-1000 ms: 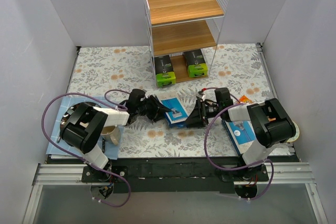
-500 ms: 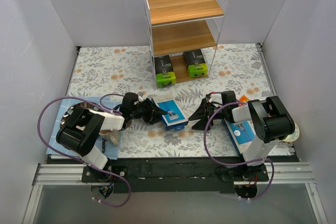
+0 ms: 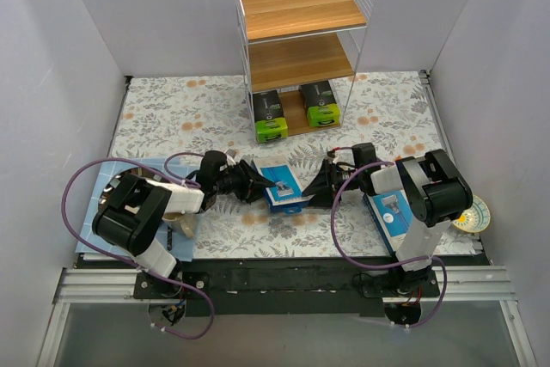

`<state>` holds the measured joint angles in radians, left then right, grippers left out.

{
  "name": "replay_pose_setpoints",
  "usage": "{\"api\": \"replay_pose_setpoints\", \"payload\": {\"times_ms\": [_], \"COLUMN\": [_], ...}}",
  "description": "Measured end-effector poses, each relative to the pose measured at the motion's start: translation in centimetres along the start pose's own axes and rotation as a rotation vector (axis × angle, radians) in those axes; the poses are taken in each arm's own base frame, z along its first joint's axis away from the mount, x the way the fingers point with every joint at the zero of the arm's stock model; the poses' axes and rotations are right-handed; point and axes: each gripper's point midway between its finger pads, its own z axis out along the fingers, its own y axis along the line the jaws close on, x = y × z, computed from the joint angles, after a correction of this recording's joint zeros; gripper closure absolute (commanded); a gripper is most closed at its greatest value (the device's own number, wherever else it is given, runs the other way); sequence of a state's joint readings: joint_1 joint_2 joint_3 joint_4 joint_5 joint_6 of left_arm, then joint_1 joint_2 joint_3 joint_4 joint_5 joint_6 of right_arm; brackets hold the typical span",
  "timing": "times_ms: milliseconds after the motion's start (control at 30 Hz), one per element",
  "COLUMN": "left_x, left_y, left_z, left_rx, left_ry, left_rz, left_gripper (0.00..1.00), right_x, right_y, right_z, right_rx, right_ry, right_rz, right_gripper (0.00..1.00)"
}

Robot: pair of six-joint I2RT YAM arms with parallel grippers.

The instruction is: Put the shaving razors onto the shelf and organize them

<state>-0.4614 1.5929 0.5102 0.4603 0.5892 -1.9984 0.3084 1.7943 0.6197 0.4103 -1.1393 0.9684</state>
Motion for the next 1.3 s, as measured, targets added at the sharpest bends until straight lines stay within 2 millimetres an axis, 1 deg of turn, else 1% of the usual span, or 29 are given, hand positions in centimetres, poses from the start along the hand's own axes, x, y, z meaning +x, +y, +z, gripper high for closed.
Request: {"api": "replay_pose_setpoints", "payload": {"times_ms": [67,133,167,200,367,433,467,533,567,633,667,700,733,833,900,1000,1100,1200,1300], "left_x": [-0.1,-0.2,-0.2,-0.2,0.0,0.0,0.0,0.0,0.0,-0.2,-0.2,-0.3,-0.2,-0.3,-0.6,-1.3,-2.5,-3.0,-2.5], "left_y": [-0.3,-0.6,-0.6,-0.7,-1.3,-1.8,-2.0,-2.1,-2.0,-1.9,-1.7,-1.5,-1.3,-0.7,-0.8,-2.1,-4.6,-7.8,-10.0], "left_z": [0.0,0.1,0.1,0.1,0.2,0.2,0.2,0.2,0.3,0.3,0.3,0.3,0.3,0.2,0.1,-0.7,-2.6,-4.9,-7.0], "left_rx": [0.008,0.013,0.014,0.016,0.037,0.053,0.059,0.061,0.058,0.052,0.045,0.036,0.028,0.005,-0.006,0.0,0.039,0.099,0.151], "left_ry": [-0.002,-0.002,-0.001,0.0,0.013,0.017,0.017,0.019,0.017,0.011,0.006,0.004,0.003,-0.003,-0.005,-0.009,-0.009,-0.002,0.012], "left_rz": [0.006,0.01,0.011,0.012,0.025,0.036,0.04,0.042,0.041,0.037,0.033,0.029,0.035,0.074,0.106,0.188,0.325,0.502,0.684], "left_gripper": [0.65,0.64,0.65,0.65,0.66,0.66,0.65,0.62,0.57,0.52,0.44,0.42,0.41,0.4,0.38,0.32,0.27,0.26,0.26], "right_x": [0.2,0.2,0.2,0.2,0.8,1.0,1.0,0.9,0.8,0.7,0.6,0.4,0.3,0.1,0.2,-0.6,-2.0,-3.1,-3.8], "right_y": [-0.1,-0.2,-0.2,-0.2,-0.1,0.0,0.1,0.4,0.6,1.0,1.2,1.4,1.5,1.7,2.2,3.5,5.7,8.2,10.4], "right_z": [0.0,0.0,0.0,0.0,0.5,0.7,0.9,0.9,0.9,0.9,0.9,0.9,0.9,0.6,0.1,-1.4,-3.8,-6.6,-9.2], "right_rx": [0.005,0.007,0.007,0.007,0.012,0.013,0.013,0.008,0.002,-0.007,-0.011,-0.016,-0.017,-0.019,-0.022,-0.031,-0.048,-0.071,-0.09], "right_ry": [0.004,0.006,0.006,0.007,0.027,0.036,0.04,0.043,0.045,0.051,0.053,0.052,0.051,0.05,0.049,0.024,-0.024,-0.084,-0.141], "right_rz": [0.01,0.016,0.017,0.017,0.016,0.015,0.014,0.005,0.0,-0.011,-0.021,-0.034,-0.052,-0.089,-0.114,-0.164,-0.239,-0.325,-0.395], "right_gripper": [0.43,0.39,0.33,0.31,0.27,0.31,0.38,0.47,0.54,0.6,0.65,0.68,0.73,0.78,0.8,0.81,0.83,0.83,0.84]}}
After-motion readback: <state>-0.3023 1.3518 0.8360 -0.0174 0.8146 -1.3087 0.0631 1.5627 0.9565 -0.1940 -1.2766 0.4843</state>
